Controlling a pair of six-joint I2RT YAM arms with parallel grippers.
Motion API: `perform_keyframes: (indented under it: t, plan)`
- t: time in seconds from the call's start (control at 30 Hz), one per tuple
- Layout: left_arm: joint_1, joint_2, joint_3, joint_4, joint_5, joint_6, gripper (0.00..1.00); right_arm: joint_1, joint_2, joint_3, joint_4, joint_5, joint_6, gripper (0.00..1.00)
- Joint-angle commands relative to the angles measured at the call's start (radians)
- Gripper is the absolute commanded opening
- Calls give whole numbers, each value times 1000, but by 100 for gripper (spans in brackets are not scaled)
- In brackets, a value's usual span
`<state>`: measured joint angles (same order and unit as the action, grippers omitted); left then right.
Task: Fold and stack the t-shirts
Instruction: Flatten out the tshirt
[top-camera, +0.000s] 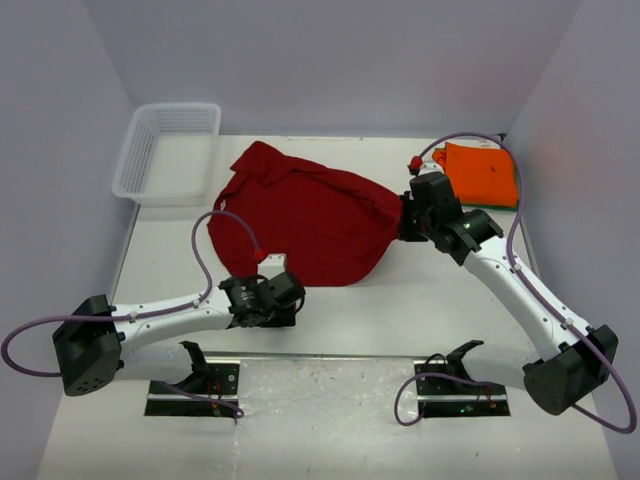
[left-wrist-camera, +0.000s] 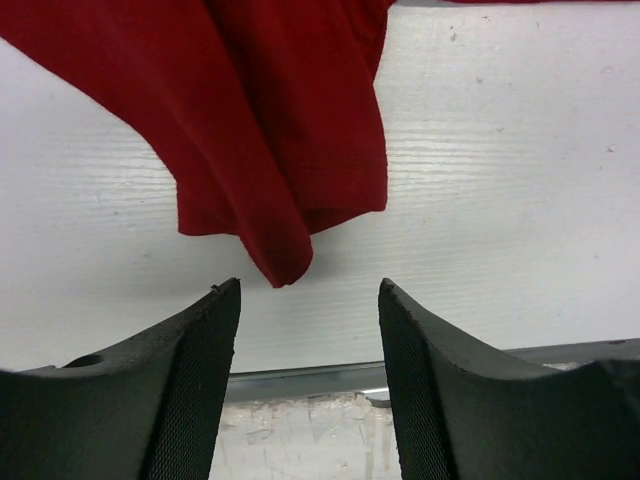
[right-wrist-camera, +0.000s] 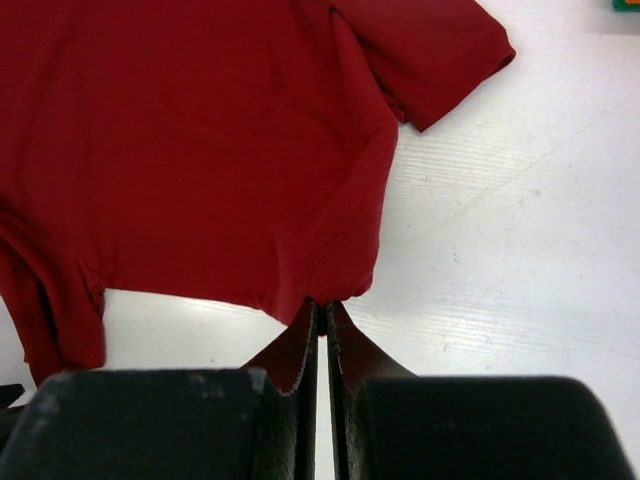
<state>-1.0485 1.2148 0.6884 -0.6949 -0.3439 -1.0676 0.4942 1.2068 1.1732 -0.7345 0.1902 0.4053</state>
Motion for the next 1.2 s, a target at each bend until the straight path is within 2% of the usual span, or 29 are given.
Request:
perform_keyframes:
  t: [0.0, 0.2, 0.37, 0.53, 0.73, 0.9, 1.03, 1.17]
  plan:
    - [-5, 14, -15, 86, 11, -41, 60, -3, -15, -6, 44, -15, -14, 0]
    - [-4, 72, -9, 71, -36, -54, 59, -2, -32, -14, 40, -14, -13, 0]
    - [8, 61, -15, 52, -84, -83, 55, -2, -44, -26, 38, -9, -13, 0]
    - [21, 58, -23, 46, -95, -92, 42, -2, -43, -29, 37, -12, -13, 0]
    - [27, 60, -32, 40, -95, -97, 33, -2, -50, -26, 35, -8, -10, 0]
    - [35, 60, -38, 40, -90, -101, 9, -3, -41, -21, 29, -9, -10, 0]
    - [36, 58, -40, 29, -95, -111, 0, -2, -38, -23, 35, -11, -10, 0]
    - [30, 26, -3, -3, -104, -101, 0, -3, -29, -20, 29, 2, -6, 0]
